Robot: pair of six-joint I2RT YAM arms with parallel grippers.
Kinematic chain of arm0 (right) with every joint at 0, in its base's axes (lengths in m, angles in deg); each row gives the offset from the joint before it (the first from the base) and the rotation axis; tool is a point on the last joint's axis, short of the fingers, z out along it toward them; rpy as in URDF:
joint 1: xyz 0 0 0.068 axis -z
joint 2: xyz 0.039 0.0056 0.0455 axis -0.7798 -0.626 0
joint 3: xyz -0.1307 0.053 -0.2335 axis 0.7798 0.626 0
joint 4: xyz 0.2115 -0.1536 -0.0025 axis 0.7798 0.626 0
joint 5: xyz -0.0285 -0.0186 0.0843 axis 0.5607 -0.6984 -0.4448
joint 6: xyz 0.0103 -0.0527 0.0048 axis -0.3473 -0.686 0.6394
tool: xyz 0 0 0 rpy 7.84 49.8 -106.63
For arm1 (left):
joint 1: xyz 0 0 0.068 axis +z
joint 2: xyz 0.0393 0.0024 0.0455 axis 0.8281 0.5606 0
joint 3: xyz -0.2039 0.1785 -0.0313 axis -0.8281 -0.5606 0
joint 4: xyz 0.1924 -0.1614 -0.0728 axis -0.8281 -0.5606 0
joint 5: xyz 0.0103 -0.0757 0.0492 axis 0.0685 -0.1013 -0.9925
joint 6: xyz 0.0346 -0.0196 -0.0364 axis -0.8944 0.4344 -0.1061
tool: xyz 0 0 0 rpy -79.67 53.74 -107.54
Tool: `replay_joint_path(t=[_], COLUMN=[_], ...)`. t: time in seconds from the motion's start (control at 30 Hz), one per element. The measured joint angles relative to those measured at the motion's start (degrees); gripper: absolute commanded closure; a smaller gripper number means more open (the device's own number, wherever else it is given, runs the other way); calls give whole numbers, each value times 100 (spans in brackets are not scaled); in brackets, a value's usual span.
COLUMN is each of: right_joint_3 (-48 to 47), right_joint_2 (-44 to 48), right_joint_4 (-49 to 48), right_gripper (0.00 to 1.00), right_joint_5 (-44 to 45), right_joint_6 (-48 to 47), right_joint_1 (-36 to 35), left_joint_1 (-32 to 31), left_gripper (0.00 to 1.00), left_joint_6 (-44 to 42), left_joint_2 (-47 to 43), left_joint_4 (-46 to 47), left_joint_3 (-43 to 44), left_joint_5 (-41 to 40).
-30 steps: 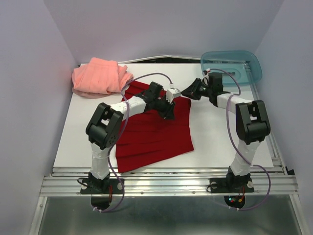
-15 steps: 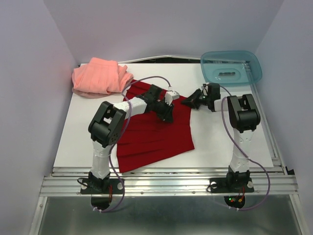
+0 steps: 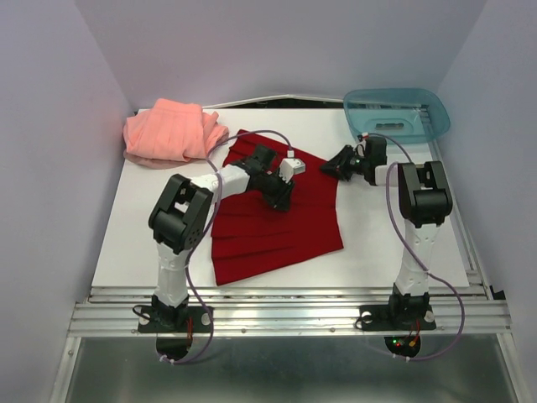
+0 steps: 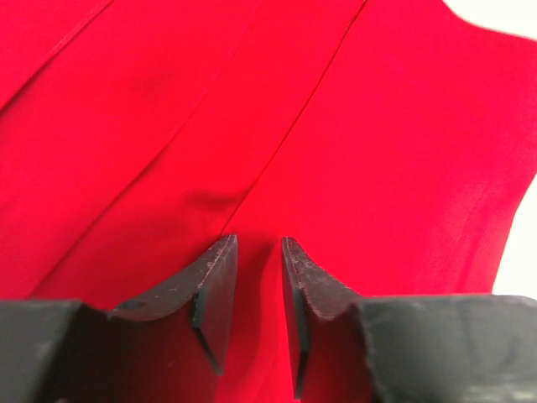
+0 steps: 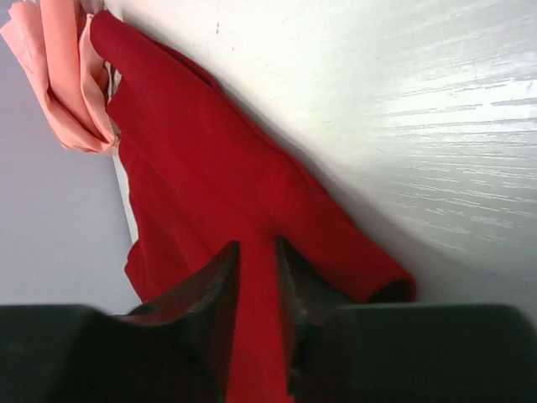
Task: Fold and stack the skirts
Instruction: Fold the skirt
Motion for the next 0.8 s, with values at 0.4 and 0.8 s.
replay_joint_path(t=[0.4,0.8], right_joint_3=[-229,1025], right_joint_2=[1270,4291], right_joint_4=[2100,4959], right_gripper=[17,47], right_joint_5=[-487,236], right_joint_6=[-1803,-6360], right_joint_1=[-57,-1152], left_joint_1=[7,52], left_gripper=[35,41], left_joint_6=[-1878,-3187], left_joint_2=[-3023,-4293], left_joint_4=[-1001,-2260], left_joint_3=[-1130,-2763], left_joint_5=[-1235,-1661])
